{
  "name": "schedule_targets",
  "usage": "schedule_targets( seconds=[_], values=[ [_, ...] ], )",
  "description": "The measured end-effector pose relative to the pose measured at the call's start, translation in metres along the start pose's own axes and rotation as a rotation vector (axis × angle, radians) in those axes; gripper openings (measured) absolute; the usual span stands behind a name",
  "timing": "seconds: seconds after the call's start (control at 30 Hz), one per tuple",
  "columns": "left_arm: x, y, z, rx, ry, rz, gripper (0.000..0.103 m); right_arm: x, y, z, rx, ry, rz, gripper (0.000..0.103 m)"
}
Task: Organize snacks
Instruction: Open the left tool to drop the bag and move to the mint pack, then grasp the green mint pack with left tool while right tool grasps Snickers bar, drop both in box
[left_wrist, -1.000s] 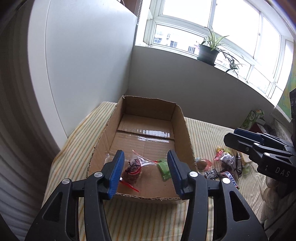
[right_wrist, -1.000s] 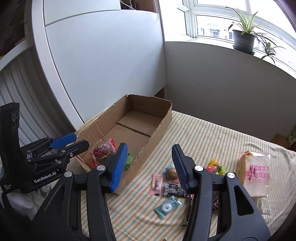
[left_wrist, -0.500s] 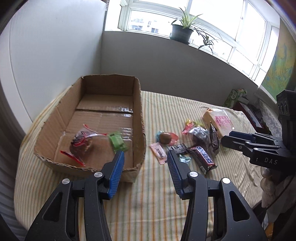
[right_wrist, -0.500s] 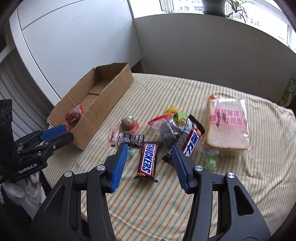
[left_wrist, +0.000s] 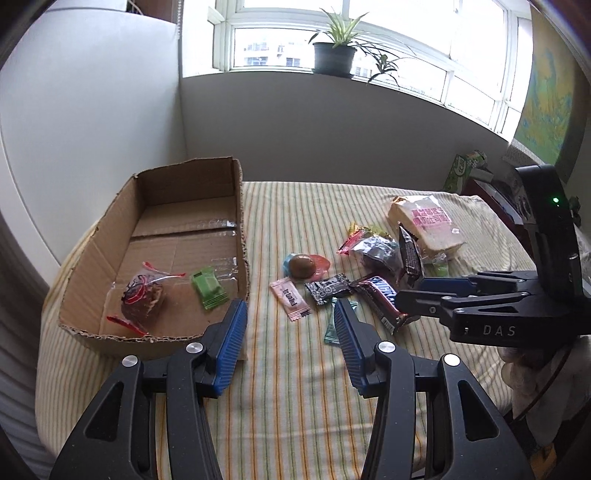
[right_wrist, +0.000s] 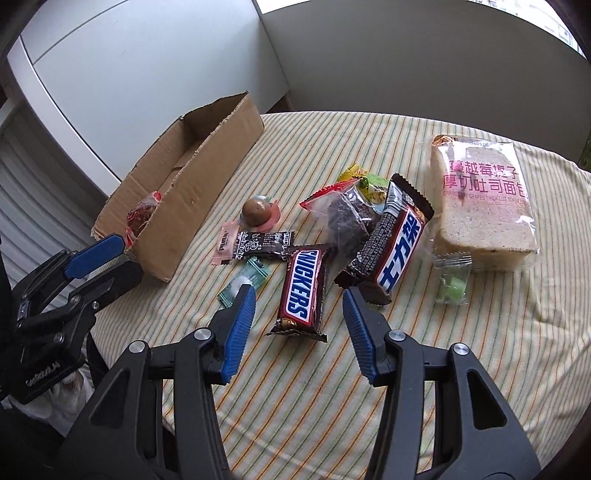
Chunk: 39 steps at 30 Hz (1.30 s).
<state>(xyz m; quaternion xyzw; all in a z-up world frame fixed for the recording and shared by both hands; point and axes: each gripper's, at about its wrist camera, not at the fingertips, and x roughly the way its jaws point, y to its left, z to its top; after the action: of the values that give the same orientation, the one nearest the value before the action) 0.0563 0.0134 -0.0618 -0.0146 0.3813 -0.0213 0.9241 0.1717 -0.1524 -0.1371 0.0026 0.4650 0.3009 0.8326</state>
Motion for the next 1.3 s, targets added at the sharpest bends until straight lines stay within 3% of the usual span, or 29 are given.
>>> schedule_targets(
  seconds=[0.17, 0.4, 0.77, 1.17, 1.3],
  values=[
    [0.013, -0.021, -0.006, 0.05, 0.053, -0.068, 0.046, 0.008, 0.004, 0.001, -0.023, 0.027, 0.02, 0.039],
    [0.04, -0.026, -0.012, 0.041, 0.137, -0.123, 0.042, 0.019, 0.003, 0.004, -0.045, 0.053, 0.005, 0.036],
    [0.079, -0.029, -0.013, 0.022, 0.199, -0.119, 0.035, 0.04, -0.003, 0.012, -0.05, 0.091, 0.023, 0.035],
    [0.086, -0.031, -0.01, 0.043, 0.195, -0.103, 0.021, 0.041, -0.001, 0.012, -0.064, 0.091, 0.007, 0.032],
    [0.082, -0.028, -0.013, 0.028, 0.195, -0.115, 0.021, 0.037, 0.001, 0.007, -0.065, 0.085, -0.006, 0.031]
  ],
)
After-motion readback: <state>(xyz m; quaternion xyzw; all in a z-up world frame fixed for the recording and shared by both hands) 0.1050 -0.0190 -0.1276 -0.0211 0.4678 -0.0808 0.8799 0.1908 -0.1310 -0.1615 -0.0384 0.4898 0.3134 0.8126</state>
